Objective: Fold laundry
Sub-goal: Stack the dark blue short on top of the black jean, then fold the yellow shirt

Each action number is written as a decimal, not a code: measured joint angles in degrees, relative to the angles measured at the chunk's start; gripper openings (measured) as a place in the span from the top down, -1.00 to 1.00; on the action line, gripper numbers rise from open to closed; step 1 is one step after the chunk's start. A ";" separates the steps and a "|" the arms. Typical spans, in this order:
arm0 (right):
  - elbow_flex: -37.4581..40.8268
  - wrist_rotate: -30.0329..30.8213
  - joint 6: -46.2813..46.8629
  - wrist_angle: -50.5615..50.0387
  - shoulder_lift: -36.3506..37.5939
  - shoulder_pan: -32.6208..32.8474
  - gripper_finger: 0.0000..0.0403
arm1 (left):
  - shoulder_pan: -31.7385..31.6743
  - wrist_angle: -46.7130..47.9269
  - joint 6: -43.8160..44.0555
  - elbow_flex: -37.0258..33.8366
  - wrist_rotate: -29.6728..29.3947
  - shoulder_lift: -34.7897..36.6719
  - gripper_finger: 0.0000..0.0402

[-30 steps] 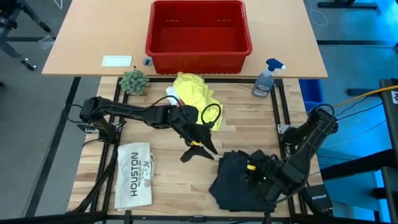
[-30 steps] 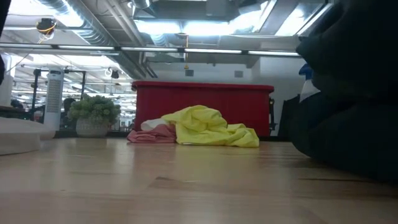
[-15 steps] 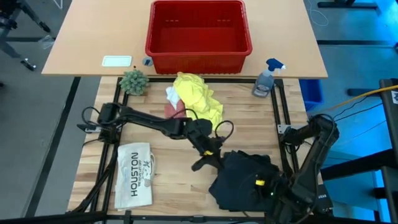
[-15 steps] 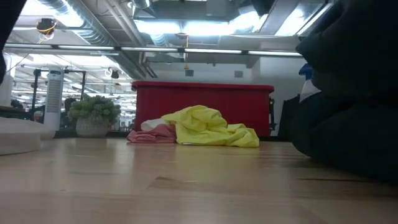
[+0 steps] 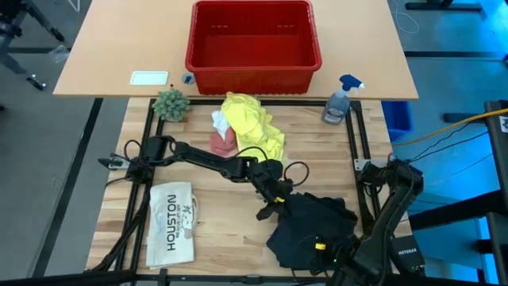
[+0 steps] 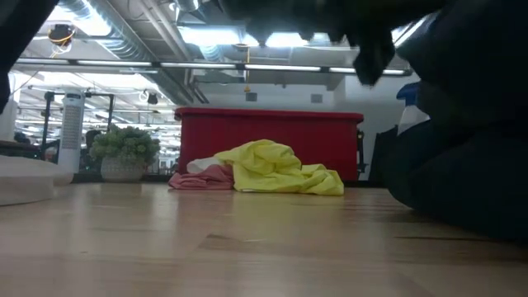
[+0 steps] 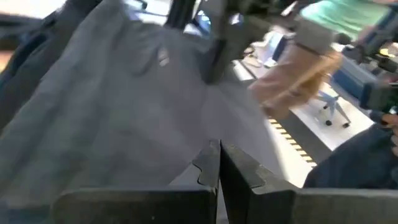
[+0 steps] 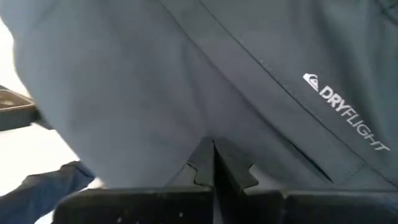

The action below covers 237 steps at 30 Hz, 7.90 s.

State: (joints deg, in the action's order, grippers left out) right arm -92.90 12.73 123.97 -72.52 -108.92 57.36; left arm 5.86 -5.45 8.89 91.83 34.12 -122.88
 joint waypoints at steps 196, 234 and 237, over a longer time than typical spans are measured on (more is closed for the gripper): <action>28.04 -12.36 -90.96 50.06 17.13 -72.02 -0.09 | -31.51 32.45 -3.40 -29.73 -13.81 51.66 1.00; 23.89 -15.16 -95.97 38.11 11.19 -77.01 -0.09 | -31.48 34.12 -7.50 -29.73 -15.32 51.62 1.00; 23.89 -14.81 -98.86 37.95 11.19 -75.29 -0.09 | -31.51 35.29 -7.88 -29.73 -15.32 51.62 1.00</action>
State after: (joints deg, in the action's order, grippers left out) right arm -69.01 -2.09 25.11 -34.57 -97.73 -17.92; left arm -25.65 29.84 1.01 62.11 18.81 -71.26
